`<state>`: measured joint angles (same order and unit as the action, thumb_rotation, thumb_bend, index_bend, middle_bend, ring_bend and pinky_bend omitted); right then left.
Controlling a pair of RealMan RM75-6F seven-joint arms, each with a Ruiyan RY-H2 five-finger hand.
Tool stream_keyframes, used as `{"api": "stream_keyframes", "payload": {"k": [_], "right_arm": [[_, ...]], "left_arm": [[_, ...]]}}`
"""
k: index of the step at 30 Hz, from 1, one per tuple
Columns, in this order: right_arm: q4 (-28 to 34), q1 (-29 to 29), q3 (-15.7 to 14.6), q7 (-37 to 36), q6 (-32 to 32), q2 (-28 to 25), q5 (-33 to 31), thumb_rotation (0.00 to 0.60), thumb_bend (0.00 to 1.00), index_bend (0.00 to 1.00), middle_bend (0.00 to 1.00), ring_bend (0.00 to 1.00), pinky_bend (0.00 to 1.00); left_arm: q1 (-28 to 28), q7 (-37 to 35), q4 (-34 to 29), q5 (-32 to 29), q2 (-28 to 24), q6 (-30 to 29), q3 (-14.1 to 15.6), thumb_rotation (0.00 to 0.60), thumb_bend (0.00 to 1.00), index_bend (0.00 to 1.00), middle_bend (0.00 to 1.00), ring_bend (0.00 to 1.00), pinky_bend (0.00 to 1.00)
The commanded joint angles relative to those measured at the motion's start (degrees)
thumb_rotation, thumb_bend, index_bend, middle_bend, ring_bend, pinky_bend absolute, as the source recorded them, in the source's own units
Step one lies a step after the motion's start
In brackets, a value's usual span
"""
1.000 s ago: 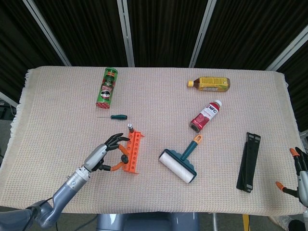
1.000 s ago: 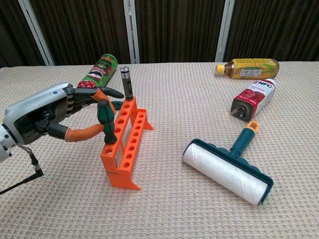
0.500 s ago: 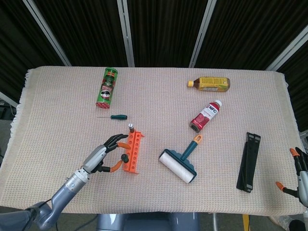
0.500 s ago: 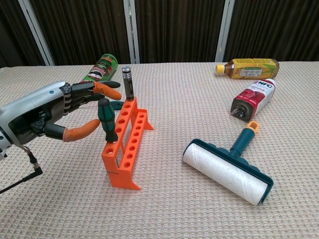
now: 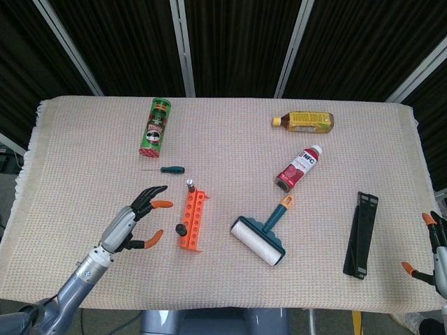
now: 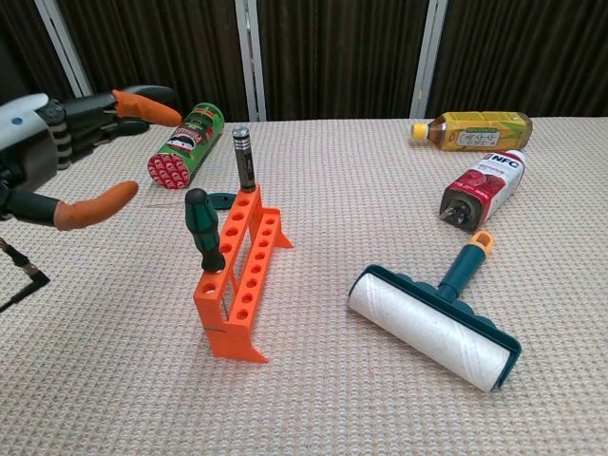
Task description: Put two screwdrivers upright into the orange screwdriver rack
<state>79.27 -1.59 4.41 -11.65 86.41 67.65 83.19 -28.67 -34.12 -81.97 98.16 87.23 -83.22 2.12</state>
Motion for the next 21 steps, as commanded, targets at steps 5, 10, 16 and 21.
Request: {"api": "stream_keyframes", "payload": {"k": [5,10,16,21], "right_arm": [[1.54,0.81,0.19,2.44,-0.24,-1.01,0.61,0.6,0.0,0.0,0.0,0.0,0.0],[2.29,1.76,0.05,4.03,-0.73,-1.3,1.77,0.6,0.0,0.0,0.0,0.0,0.0],[3.53,2.65,0.02,6.94,-0.72,-1.37,2.82,0.6,0.0,0.0,0.0,0.0,0.0],[4.6,3.45,-0.34,8.25,-1.83,-1.43,3.2,0.6,0.0,0.0,0.0,0.0,0.0]], "left_arm": [[8.24,22.72,-6.78,-7.15,-7.82,-7.75,-3.39,0.598,0.45,0.29,0.05,0.0,0.0],[12.67,29.33,-8.29,-12.08,-11.37,-9.63,-3.15,0.599,0.45,0.29,0.03,0.0,0.0],[18.46,34.64,-11.83,-15.91,-17.41,-11.21,-0.49,0.599,0.45,0.26,0.02,0.0,0.0],[22.58,35.09,-12.33,-17.43,-19.9,-12.2,1.34,0.599,0.41,0.26,0.02,0.0,0.0]]}}
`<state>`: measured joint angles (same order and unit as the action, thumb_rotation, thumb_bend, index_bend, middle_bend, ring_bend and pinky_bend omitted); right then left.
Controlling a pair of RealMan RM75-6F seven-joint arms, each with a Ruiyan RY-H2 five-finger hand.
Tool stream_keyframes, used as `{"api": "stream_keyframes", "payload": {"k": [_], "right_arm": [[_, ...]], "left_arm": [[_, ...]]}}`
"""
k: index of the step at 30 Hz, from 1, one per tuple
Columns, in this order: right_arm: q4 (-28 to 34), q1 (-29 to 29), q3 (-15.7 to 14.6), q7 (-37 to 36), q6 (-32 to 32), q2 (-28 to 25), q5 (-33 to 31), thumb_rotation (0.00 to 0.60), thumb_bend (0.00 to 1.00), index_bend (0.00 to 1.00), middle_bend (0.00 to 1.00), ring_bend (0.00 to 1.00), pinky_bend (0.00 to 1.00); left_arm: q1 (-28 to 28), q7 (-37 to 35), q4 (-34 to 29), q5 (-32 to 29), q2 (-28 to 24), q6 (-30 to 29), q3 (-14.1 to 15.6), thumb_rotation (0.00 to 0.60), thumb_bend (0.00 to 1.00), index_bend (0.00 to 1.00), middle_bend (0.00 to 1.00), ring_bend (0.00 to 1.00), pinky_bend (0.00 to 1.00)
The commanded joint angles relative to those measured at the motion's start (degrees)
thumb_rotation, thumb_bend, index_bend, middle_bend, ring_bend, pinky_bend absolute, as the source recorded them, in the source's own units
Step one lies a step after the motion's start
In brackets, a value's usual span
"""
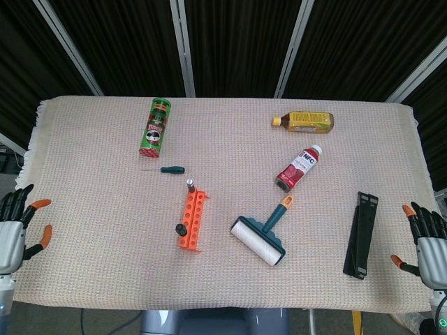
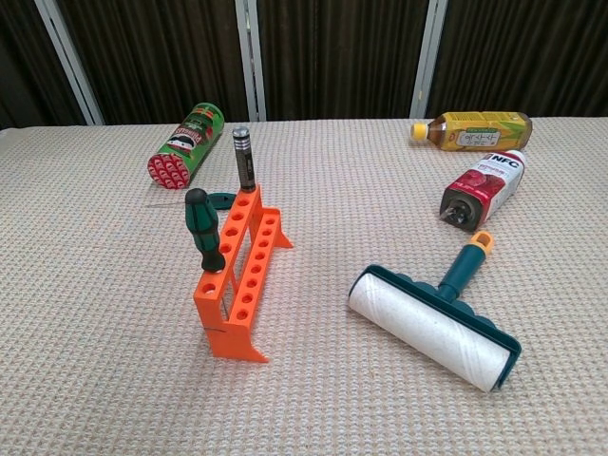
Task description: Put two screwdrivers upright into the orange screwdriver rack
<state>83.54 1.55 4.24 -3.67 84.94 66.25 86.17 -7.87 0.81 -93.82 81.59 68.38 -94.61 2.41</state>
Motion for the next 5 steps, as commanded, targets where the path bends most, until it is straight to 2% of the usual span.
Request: {"api": "stream_keyframes", "payload": {"k": [1,5], "right_arm": [[0.46,0.52,-0.3,0.41,-0.58,0.02,0.45,0.6,0.0,0.0,0.0,0.0,0.0],[0.51,0.81,-0.47,1.01,-0.39,0.29,1.09,0.6,0.0,0.0,0.0,0.0,0.0]], "left_arm": [[2.88,-0.04,-0.24,-0.98,-1.43,-1.4,1.41,0.599,0.38,0.26,0.02,0.0,0.0],[5.48,0.36,1.24,0.5,-1.2,-3.96,2.25,0.599,0.32,0.26,0.02,0.0,0.0]]}}
